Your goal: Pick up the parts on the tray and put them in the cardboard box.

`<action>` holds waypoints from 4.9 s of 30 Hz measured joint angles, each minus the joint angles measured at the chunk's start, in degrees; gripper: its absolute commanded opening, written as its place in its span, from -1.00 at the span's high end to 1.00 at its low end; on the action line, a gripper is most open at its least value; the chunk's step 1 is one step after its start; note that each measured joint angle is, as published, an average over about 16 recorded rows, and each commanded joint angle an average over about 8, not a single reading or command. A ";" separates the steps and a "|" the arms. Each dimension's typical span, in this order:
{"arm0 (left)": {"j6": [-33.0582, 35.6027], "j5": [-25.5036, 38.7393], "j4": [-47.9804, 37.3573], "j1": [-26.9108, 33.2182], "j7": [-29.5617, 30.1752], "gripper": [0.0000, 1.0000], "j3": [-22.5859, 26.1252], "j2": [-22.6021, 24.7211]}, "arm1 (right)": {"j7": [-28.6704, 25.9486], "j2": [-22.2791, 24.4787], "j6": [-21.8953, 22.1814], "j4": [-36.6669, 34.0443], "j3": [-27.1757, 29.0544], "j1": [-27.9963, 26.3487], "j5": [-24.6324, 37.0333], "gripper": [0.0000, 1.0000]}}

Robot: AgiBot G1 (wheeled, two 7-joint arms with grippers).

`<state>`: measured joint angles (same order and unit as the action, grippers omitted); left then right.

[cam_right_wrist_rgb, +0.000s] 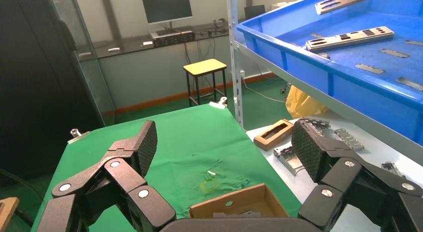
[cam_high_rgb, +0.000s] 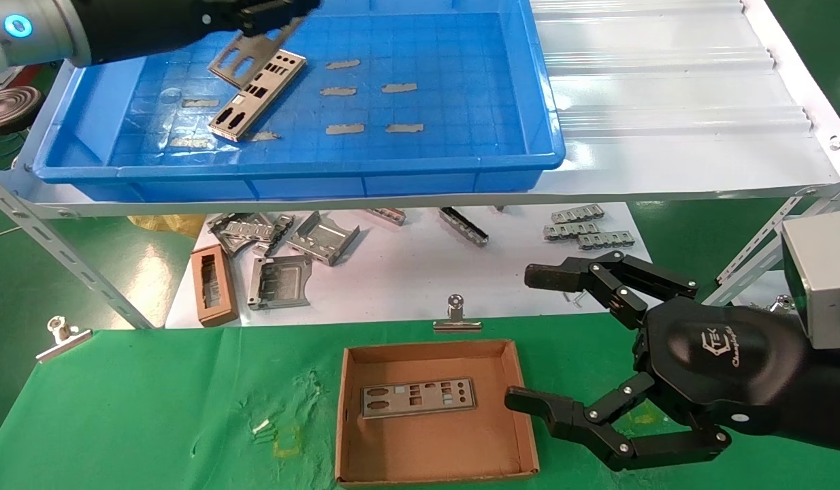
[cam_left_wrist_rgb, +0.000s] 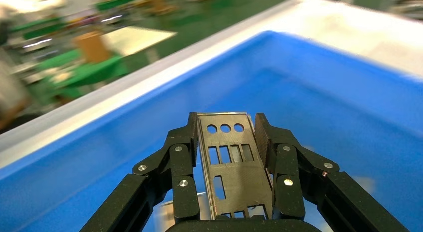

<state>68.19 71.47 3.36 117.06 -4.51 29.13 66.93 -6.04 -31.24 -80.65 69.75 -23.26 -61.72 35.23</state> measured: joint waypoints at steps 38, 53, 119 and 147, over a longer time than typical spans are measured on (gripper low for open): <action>15.19 -11.78 32.99 -24.19 -2.75 1.00 24.18 -5.22 | 0.00 0.00 0.00 0.00 0.00 0.00 0.00 -1.00; 5.02 -7.22 18.52 -27.91 -16.59 -0.14 25.91 6.41 | 0.00 0.00 0.00 0.00 0.00 0.00 0.00 -1.00; 15.92 -19.15 27.95 -37.14 -10.58 -1.00 13.70 -4.77 | 0.00 0.01 0.02 -0.01 0.00 0.02 -0.01 -1.00; 16.93 -25.82 54.92 -48.85 5.91 -1.00 -3.40 -22.08 | 0.00 0.01 0.02 -0.01 0.00 0.02 -0.01 -1.00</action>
<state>85.12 45.65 58.28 68.21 1.40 25.72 44.85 -6.04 -31.24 -80.63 69.73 -23.25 -61.70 35.21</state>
